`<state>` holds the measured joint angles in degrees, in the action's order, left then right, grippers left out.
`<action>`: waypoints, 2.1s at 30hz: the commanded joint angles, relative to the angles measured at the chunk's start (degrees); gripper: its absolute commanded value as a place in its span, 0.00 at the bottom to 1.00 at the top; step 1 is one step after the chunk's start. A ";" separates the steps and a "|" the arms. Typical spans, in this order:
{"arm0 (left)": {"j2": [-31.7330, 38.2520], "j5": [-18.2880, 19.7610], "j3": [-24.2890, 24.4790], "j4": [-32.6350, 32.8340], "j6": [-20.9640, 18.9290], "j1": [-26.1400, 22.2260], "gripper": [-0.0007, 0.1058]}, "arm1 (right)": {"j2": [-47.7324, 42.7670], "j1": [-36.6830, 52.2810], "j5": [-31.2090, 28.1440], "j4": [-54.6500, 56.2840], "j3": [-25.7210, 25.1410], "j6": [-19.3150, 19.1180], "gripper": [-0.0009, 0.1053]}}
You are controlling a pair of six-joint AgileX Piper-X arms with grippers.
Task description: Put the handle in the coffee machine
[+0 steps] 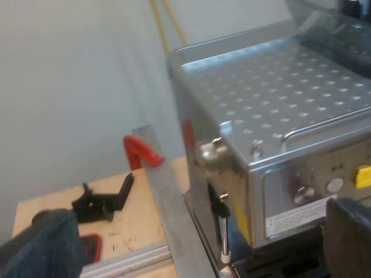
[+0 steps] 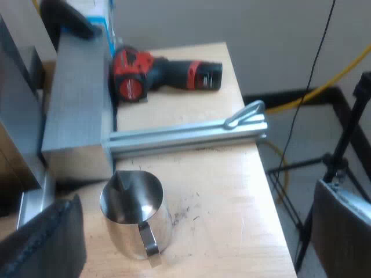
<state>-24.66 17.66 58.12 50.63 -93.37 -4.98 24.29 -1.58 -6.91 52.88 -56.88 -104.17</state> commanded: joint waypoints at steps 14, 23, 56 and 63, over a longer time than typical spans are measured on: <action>20.69 -0.02 -9.35 8.53 6.68 -2.56 0.81 | -23.99 0.24 0.26 0.10 8.29 -0.67 0.77; 29.75 0.08 -12.43 21.38 7.19 -2.56 0.81 | -27.42 0.24 0.35 5.68 9.80 -0.67 0.77; 33.30 0.43 -25.35 7.24 0.65 -2.02 0.81 | -27.16 0.10 7.27 5.17 20.94 -0.67 0.77; 33.30 0.43 -28.25 7.90 0.65 1.48 0.81 | -27.12 0.10 6.91 5.17 26.36 -0.67 0.77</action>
<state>0.75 18.31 29.91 59.10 -91.89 -3.94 -0.33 -1.58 0.00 58.56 -30.82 -104.26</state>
